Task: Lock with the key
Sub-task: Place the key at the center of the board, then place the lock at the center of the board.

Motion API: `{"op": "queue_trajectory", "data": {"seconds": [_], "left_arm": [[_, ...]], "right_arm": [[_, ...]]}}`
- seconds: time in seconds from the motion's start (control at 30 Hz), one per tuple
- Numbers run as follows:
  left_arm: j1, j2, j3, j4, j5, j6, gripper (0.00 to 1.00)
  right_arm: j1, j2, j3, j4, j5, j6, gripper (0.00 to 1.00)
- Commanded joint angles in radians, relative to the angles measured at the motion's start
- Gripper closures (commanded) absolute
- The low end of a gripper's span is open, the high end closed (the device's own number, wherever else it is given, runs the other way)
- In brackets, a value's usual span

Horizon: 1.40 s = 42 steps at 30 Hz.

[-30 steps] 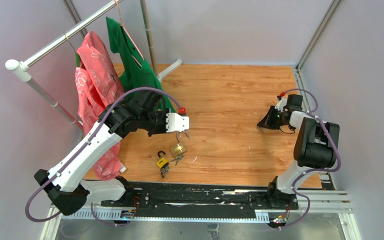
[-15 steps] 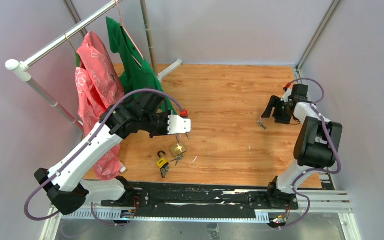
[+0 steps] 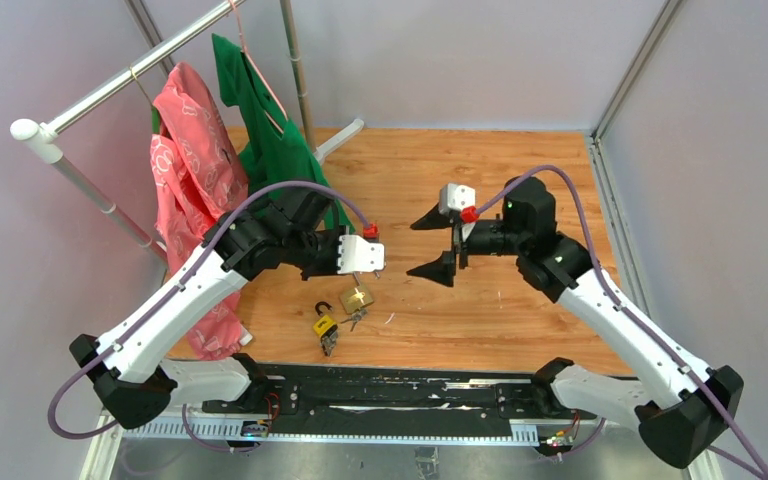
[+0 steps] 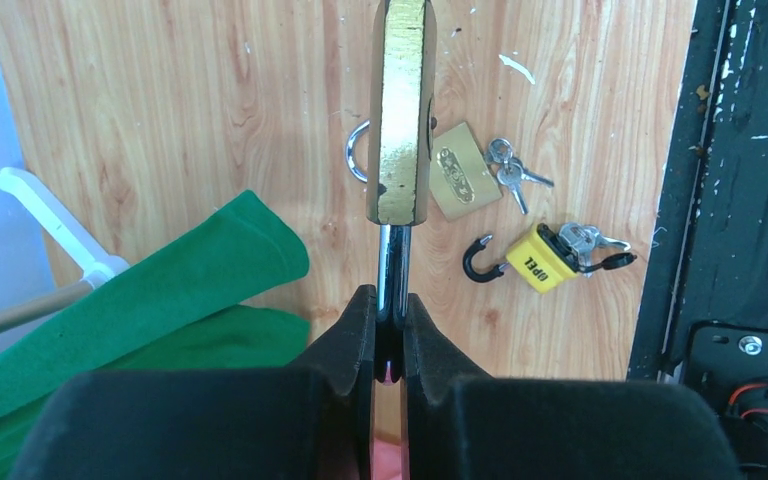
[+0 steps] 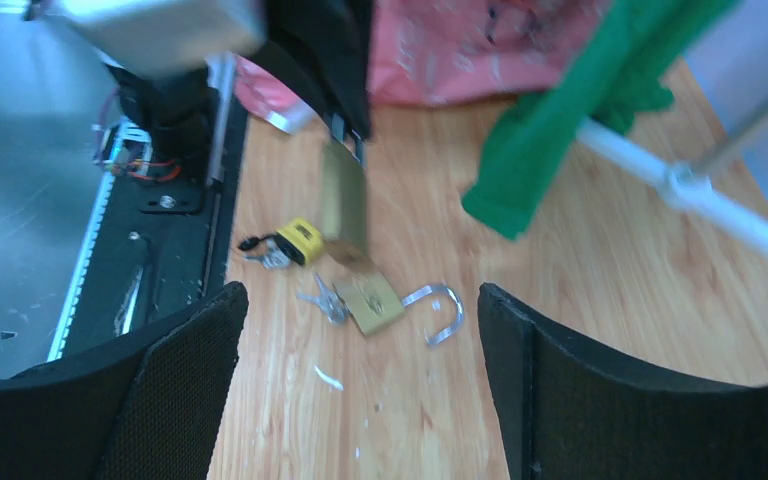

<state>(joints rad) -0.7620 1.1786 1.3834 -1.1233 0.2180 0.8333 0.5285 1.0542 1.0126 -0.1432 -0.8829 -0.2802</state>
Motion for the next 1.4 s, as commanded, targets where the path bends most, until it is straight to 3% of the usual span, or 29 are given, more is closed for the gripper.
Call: {"op": "queue_trajectory", "data": {"seconds": [0.0, 0.27, 0.47, 0.67, 0.77, 0.83, 0.93, 0.97, 1.0, 1.03, 1.27, 1.37], "left_arm": [[-0.01, -0.024, 0.018, 0.066, 0.045, -0.028, 1.0], [-0.01, -0.023, 0.019, 0.069, 0.04, -0.043, 1.0], [-0.01, -0.023, 0.009, 0.086, 0.035, -0.058, 1.0], [-0.01, -0.02, 0.005, 0.094, 0.05, -0.075, 1.0], [-0.01, -0.017, 0.005, 0.097, 0.057, -0.084, 1.0], [-0.01, -0.018, 0.006, 0.106, 0.056, -0.094, 1.0], [-0.01, -0.025, -0.005, 0.135, 0.054, -0.118, 0.98], [-0.01, -0.032, -0.016, 0.161, 0.039, -0.153, 0.71], [-0.01, -0.04, -0.034, 0.195, 0.018, -0.212, 0.12], [-0.01, -0.047, -0.051, 0.221, -0.001, -0.241, 0.02], [0.026, -0.109, -0.175, 0.424, -0.213, -0.513, 0.0], [0.05, -0.134, -0.261, 0.48, -0.24, -0.65, 0.0]], "right_arm": [[0.139, 0.063, 0.042, 0.051, 0.017, -0.074, 0.14], [0.263, 0.203, 0.113, 0.012, 0.065, -0.098, 0.21], [0.289, 0.227, 0.078, 0.13, 0.155, -0.01, 0.39], [0.291, 0.234, 0.07, 0.134, 0.174, 0.0, 0.52], [0.297, 0.248, 0.084, 0.109, 0.18, -0.005, 0.69], [0.298, 0.255, 0.101, 0.081, 0.189, 0.001, 0.97], [0.285, 0.247, 0.094, 0.085, 0.223, 0.035, 1.0], [0.268, 0.241, 0.085, 0.098, 0.237, 0.07, 1.0], [0.244, 0.234, 0.073, 0.113, 0.247, 0.108, 1.0], [0.214, 0.224, 0.057, 0.129, 0.264, 0.179, 1.0], [-0.185, 0.155, -0.251, 0.37, 0.41, 0.77, 1.0], [-0.327, 0.203, -0.364, 0.475, 0.444, 0.918, 1.0]]}}
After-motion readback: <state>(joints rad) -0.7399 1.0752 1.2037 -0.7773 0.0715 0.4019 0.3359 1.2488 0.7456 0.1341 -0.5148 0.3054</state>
